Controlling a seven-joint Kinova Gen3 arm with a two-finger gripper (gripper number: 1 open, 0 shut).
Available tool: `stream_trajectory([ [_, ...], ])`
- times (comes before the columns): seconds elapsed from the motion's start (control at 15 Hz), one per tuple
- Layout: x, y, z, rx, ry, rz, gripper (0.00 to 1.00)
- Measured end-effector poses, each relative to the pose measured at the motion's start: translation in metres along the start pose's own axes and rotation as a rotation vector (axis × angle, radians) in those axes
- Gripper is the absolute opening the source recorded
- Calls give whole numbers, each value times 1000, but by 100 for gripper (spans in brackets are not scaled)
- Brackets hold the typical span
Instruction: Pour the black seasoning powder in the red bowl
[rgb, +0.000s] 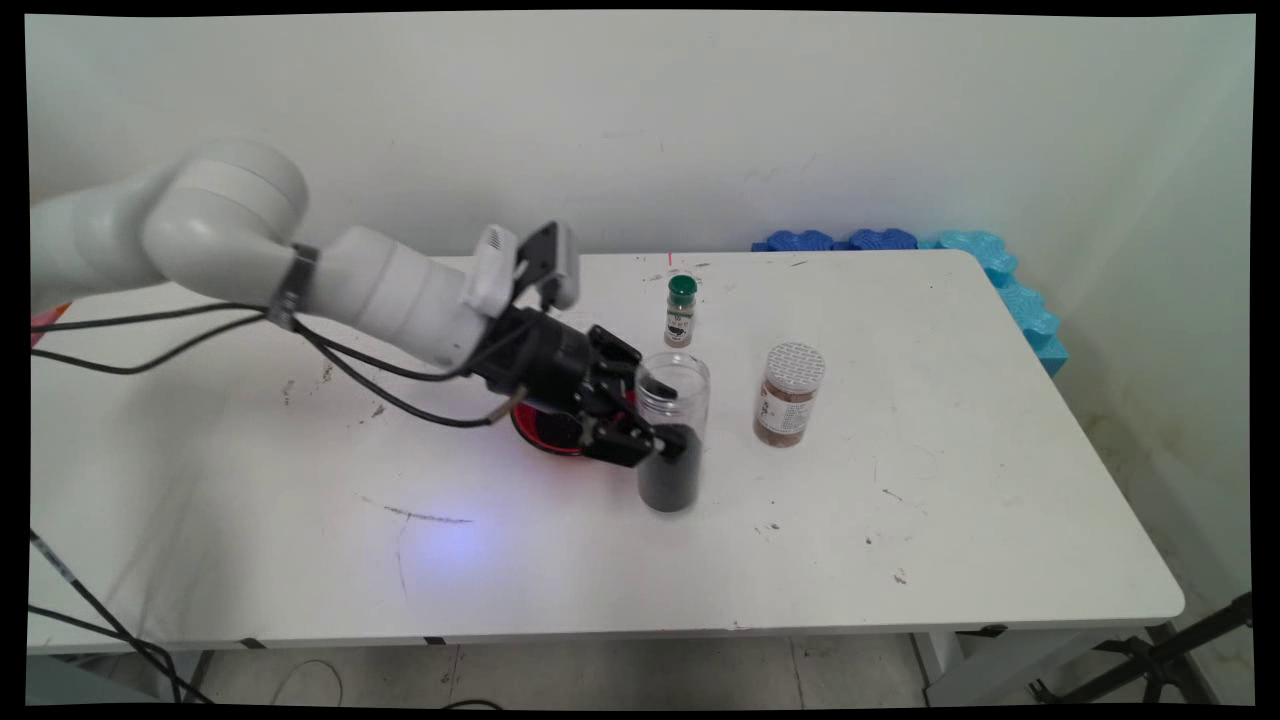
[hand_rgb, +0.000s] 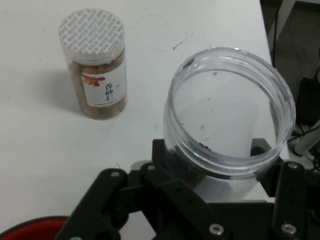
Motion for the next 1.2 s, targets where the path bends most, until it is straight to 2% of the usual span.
stream_trajectory([
  [0.47,16,6,-67,4,22,51,0],
  [0.87,27,7,-102,16,4,81,0],
  [1.2,39,4,-127,29,16,59,0],
])
